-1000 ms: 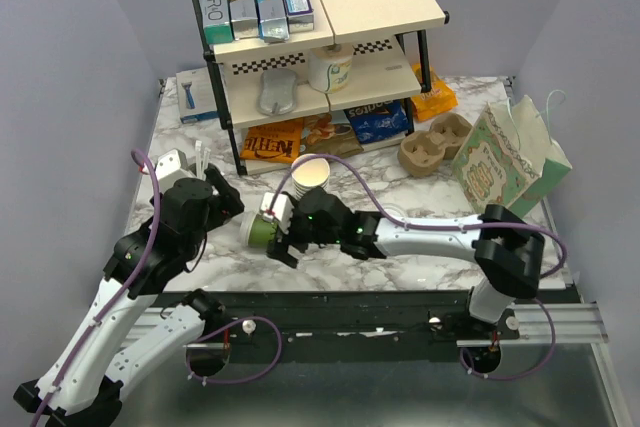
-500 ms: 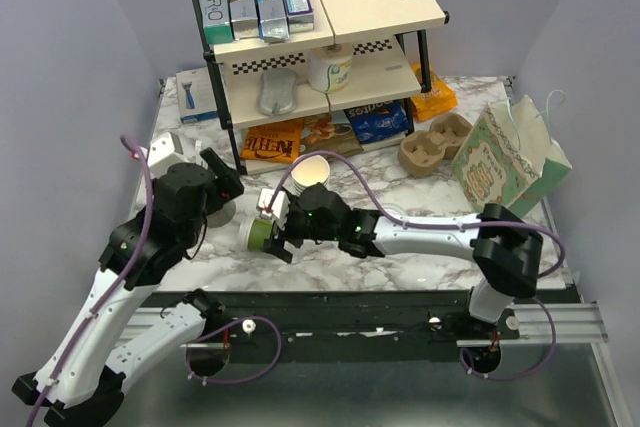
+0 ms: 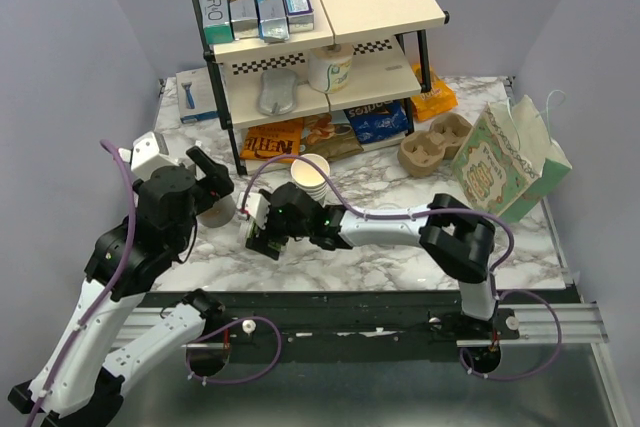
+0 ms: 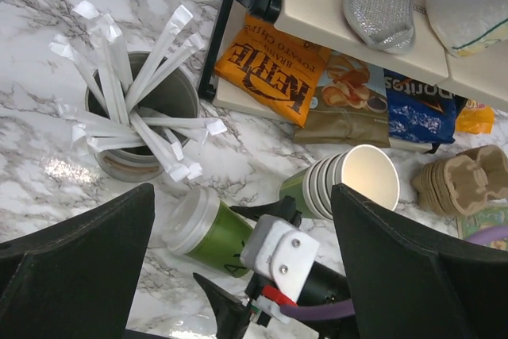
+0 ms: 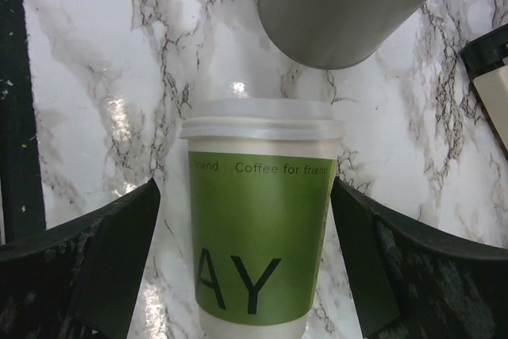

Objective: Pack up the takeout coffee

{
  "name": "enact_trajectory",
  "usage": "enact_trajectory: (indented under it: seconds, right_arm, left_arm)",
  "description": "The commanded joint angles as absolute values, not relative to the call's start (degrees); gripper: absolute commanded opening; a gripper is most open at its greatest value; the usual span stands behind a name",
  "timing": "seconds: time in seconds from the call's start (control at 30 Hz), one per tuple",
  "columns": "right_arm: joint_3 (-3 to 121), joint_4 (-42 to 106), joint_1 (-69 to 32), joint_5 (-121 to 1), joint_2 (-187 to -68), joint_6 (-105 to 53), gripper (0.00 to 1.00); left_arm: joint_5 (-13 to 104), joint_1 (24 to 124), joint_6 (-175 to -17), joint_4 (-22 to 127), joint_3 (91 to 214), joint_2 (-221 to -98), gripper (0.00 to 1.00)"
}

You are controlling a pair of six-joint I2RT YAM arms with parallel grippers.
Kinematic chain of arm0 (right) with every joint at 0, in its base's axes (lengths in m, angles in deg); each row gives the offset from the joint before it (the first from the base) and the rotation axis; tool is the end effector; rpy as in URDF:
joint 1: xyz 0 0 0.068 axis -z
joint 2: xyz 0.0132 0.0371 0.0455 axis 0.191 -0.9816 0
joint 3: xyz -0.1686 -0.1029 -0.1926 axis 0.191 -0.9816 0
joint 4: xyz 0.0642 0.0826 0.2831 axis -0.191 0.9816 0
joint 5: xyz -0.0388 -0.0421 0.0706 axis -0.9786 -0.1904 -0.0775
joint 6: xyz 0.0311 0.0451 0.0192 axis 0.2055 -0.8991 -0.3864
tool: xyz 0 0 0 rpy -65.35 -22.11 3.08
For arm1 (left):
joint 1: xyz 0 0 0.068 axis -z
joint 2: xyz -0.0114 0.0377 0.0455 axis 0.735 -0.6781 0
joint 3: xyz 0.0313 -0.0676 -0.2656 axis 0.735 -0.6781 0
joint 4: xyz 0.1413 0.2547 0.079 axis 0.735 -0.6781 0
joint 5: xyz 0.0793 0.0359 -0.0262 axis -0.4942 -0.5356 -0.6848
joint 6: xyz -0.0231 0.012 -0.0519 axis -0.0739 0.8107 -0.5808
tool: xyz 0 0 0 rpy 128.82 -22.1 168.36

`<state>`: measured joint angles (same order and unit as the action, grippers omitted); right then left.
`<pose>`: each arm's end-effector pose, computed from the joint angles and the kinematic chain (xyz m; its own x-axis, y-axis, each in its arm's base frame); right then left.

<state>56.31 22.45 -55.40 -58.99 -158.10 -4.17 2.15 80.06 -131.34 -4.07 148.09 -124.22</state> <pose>0.1870 0.4431 0.1691 0.0571 -0.5132 -0.8564 -0.9754 0.1542 -0.1575 0.1302 -0.0554 0.4241 -0.2719 -0.5319 -0.8019 -0.2679 0.8422 -0.4678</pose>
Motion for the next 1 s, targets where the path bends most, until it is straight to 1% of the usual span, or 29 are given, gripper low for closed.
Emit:
enact_trajectory:
  seconds: [0.0, 0.2, 0.43, 0.53, 0.67, 0.7, 0.73, 0.77, 0.8, 0.83, 0.87, 0.97]
  right_arm:
    - [59.91, 26.15, -55.26, -60.95, -162.31, -3.53, 0.98]
    - [61.23, 28.17, -55.09, -62.19, -165.47, -3.44, 0.97]
    - [61.76, 27.47, -55.17, -63.59, -164.6, -3.97, 0.89]
    - [59.13, 25.54, -55.09, -63.33, -161.88, -5.02, 0.87]
    - [51.5, 18.88, -55.17, -62.19, -152.75, -7.04, 0.83]
    - [49.65, 17.73, -55.17, -61.84, -148.03, -8.0, 0.82]
    - [45.46, 16.32, -55.17, -61.49, -145.64, -8.62, 0.81]
    - [43.41, 13.61, -55.17, -61.49, -143.35, -9.23, 0.81]
    - [41.39, 12.45, -55.17, -61.31, -138.02, -10.54, 0.81]
    - [36.76, 11.05, -55.17, -61.31, -135.7, -11.34, 0.8]
    - [34.89, 8.51, -55.17, -61.31, -132.9, -12.05, 0.8]
    - [29.79, 6.29, -55.17, -63.5, -125.76, -13.37, 0.8]
  left_arm:
    - [1.3, 80.18, -131.11, -5.92, 148.29, -122.21, 0.99]
    - [0.77, 80.09, -131.91, -6.28, 147.67, -121.33, 0.99]
    - [2.18, 80.18, -131.91, -6.1, 147.14, -121.06, 0.99]
    - [3.05, 80.26, -131.82, -5.58, 146.88, -120.28, 0.99]
    - [6.3, 80.26, -130.94, -3.21, 145.74, -119.04, 0.99]
    - [7.09, 80.18, -130.85, -2.59, 145.48, -118.52, 0.99]
    - [8.84, 80.18, -130.76, -1.28, 145.21, -118.25, 0.99]
    - [10.08, 80.18, -130.5, -0.57, 144.95, -117.99, 0.99]
    - [11.48, 80.18, -129.72, 0.48, 144.77, -117.55, 0.99]
    - [13.06, 80.18, -129.1, 2.93, 143.99, -117.29, 0.99]
    - [16.91, 80.18, -128.75, 4.34, 143.63, -117.11, 0.99]
    - [21.58, 80.18, -127.78, 7.43, 143.1, -117.11, 0.99]
